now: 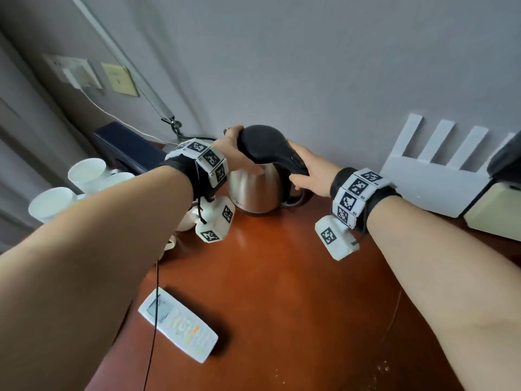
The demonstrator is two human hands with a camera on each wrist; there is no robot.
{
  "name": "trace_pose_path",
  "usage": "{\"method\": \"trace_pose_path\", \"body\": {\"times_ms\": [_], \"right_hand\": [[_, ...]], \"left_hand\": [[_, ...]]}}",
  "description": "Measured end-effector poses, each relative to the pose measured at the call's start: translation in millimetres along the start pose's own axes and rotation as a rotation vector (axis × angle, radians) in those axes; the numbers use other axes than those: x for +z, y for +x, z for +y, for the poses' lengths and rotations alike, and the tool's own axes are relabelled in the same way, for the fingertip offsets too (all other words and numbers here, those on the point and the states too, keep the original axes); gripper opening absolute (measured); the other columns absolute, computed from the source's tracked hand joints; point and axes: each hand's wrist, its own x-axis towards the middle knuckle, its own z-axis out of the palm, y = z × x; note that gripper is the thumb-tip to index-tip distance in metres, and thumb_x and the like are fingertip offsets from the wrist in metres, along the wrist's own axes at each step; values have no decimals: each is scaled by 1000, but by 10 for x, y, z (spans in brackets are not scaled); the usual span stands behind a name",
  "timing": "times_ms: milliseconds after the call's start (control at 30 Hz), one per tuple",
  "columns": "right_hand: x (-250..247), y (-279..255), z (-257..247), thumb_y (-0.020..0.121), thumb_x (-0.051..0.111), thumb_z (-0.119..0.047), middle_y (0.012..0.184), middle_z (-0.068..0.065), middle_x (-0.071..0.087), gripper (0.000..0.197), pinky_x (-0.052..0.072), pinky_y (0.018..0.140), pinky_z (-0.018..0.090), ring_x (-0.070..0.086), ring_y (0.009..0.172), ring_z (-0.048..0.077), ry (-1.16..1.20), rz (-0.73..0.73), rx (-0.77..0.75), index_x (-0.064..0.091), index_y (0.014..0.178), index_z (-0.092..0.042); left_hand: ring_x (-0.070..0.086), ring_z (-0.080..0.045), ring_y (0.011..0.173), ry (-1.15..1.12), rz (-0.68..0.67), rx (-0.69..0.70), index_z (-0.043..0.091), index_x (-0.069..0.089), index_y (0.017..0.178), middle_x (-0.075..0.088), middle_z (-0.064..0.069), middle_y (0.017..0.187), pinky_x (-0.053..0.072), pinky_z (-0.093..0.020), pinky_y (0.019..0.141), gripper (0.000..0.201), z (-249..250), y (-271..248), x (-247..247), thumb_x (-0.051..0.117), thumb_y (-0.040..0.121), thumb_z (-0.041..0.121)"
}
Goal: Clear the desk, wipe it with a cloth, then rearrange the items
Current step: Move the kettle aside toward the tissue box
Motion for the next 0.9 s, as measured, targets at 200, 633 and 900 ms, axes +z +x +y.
{"method": "trace_pose_path", "body": {"times_ms": [200,633,900], "right_hand": [[125,443,-52,94,51,-17,137,16,50,76,42,99,33,56,114,30,-1,-49,-12,0,151,-23],[260,1006,-14,94,51,-18,138,13,47,77,38,85,23,55,110,27,-27,-35,14,0,151,-20],[260,1197,-83,93,50,-17,124,17,56,75,41,76,27,56,91,27,-65,-12,32,3,151,-20]], "left_hand": [[46,-26,127,44,5,-59,21,13,150,45,-8,139,37,-29,101,102,-206,341,-122,79,72,23],[55,-26,113,75,24,-112,17,31,141,55,-8,126,43,-31,87,85,-409,894,-121,78,72,25],[53,-29,117,146,71,-144,15,27,143,52,-9,128,44,-37,98,87,-436,1019,-155,76,74,34]]}}
